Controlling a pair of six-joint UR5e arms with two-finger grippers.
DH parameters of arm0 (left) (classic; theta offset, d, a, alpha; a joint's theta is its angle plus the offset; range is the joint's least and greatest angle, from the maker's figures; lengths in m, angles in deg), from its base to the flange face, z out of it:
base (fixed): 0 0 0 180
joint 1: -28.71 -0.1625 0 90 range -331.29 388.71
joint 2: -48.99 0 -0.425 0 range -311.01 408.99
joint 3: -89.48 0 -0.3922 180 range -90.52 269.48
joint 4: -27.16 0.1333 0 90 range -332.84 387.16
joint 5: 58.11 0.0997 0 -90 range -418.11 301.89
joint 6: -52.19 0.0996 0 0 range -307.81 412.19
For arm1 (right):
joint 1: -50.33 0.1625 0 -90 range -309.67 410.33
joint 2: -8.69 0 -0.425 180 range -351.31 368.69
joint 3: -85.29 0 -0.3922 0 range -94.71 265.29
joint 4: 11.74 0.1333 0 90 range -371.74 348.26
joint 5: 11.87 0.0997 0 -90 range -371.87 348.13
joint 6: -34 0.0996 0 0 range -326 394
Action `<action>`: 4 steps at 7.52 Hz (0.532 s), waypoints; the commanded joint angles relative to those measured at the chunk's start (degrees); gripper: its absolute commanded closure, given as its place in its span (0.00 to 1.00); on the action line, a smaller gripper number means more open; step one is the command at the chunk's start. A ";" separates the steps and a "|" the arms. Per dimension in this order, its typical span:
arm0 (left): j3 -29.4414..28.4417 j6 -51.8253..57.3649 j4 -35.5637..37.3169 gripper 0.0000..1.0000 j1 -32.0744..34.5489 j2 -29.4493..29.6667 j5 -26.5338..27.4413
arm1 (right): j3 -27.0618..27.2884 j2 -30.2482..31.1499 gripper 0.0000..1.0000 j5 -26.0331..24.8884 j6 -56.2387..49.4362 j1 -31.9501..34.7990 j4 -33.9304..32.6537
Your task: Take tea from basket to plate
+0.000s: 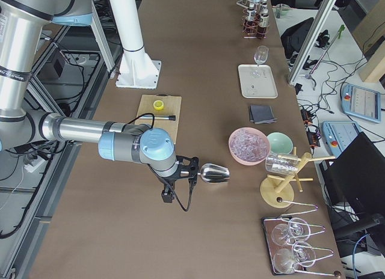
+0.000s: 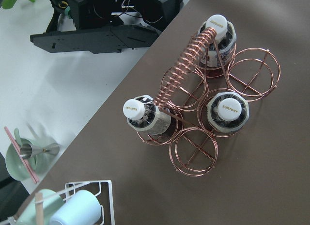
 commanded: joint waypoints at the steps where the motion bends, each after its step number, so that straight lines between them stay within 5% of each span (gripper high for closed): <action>1: -9.40 12.77 -0.54 0.02 -3.36 10.21 -2.17 | 3.23 0.63 0.00 0.22 0.44 -0.34 -0.13; 4: -13.44 16.99 -2.47 0.02 -7.34 11.55 -4.00 | 2.99 -2.26 0.00 -1.01 0.97 -4.02 -0.22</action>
